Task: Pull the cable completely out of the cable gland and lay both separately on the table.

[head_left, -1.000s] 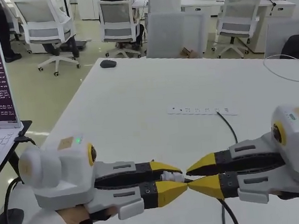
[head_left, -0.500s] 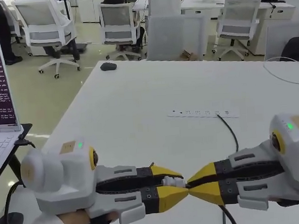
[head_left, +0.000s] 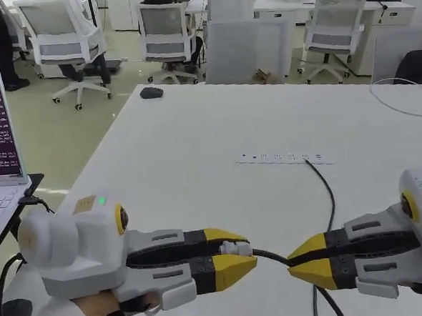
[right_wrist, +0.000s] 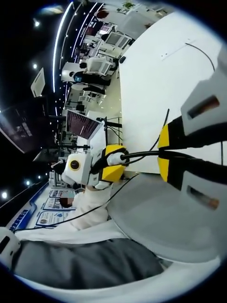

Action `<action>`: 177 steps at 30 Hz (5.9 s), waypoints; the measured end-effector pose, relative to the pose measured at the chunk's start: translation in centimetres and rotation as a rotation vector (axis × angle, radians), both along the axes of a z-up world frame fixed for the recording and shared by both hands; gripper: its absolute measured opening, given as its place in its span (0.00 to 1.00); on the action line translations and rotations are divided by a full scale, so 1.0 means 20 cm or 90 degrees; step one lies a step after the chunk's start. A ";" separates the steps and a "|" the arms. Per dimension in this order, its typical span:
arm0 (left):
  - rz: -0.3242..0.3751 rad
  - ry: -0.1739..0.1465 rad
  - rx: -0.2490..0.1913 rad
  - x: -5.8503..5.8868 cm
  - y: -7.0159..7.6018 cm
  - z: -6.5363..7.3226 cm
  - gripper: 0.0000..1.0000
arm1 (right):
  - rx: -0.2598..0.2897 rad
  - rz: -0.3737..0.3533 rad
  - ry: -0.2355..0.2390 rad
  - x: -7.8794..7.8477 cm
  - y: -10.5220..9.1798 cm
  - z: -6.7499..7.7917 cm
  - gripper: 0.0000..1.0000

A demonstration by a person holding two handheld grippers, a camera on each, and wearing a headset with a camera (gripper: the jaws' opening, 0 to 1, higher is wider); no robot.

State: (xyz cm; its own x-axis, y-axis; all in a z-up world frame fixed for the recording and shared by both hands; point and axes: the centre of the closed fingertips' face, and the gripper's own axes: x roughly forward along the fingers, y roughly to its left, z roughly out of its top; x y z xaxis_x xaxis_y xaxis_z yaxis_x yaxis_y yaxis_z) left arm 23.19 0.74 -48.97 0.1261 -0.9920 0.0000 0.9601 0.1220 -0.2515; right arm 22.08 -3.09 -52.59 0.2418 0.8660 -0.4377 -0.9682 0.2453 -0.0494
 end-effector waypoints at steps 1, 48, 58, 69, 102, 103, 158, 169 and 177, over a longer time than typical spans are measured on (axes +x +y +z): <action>0.001 0.001 0.000 0.00 0.00 0.00 0.16 | -0.002 -0.002 0.002 0.00 -0.01 -0.01 0.03; 0.010 -0.010 0.023 -0.07 -0.09 -0.03 0.16 | 0.014 0.019 -0.061 -0.05 0.10 0.08 0.15; 0.028 -0.010 0.028 -0.14 -0.17 -0.04 0.17 | 0.048 0.046 -0.055 -0.11 0.03 0.09 0.03; 0.082 0.004 0.001 -0.14 -0.27 -0.01 0.17 | 0.069 0.062 -0.080 -0.10 -0.06 0.12 0.02; 0.063 -0.003 -0.035 -0.14 -0.09 0.06 0.16 | 0.050 -0.013 -0.083 -0.15 -0.18 0.23 0.02; 0.059 -0.008 -0.034 -0.14 -0.08 0.07 0.16 | 0.045 -0.015 -0.085 -0.15 -0.18 0.23 0.02; 0.101 -0.042 0.023 0.06 -0.01 0.05 0.16 | -0.018 -0.068 -0.115 0.07 -0.07 0.10 0.17; 0.071 -0.042 0.047 0.05 -0.10 -0.03 0.16 | -0.020 -0.026 -0.137 0.08 0.07 0.12 0.10; 0.075 -0.037 0.050 0.06 -0.08 -0.03 0.16 | -0.013 -0.001 -0.131 0.08 0.11 0.10 0.04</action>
